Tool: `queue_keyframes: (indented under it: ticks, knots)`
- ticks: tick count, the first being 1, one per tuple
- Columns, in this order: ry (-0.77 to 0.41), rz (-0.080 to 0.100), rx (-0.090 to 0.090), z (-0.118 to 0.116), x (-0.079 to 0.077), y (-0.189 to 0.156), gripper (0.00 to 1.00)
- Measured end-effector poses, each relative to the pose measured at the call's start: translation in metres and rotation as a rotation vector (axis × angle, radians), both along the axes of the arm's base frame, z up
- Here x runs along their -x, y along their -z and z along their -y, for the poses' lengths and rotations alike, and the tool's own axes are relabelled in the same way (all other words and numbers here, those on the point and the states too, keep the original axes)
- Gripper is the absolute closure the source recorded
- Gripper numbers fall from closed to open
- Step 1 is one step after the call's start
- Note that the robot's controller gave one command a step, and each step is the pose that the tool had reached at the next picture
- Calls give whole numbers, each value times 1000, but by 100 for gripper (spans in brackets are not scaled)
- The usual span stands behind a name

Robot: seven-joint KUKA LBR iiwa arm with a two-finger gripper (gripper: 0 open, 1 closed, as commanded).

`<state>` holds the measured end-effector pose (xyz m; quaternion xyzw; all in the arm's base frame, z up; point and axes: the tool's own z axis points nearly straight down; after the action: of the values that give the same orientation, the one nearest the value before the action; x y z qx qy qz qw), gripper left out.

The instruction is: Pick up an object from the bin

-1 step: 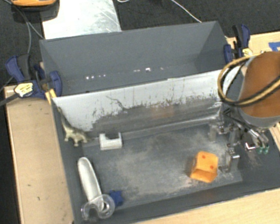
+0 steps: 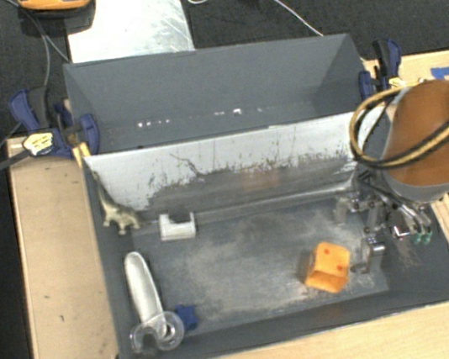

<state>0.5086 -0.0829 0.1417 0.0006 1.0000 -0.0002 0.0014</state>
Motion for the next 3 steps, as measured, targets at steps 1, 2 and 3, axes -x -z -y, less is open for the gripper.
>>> queue_keyframes:
  ticks: [1,2,3]
  knots:
    - [-110,-3,-1,-30,21,63,0]
    - [41,4,-1,-15,26,73,0]
    - [-110,1,0,-30,13,72,0]
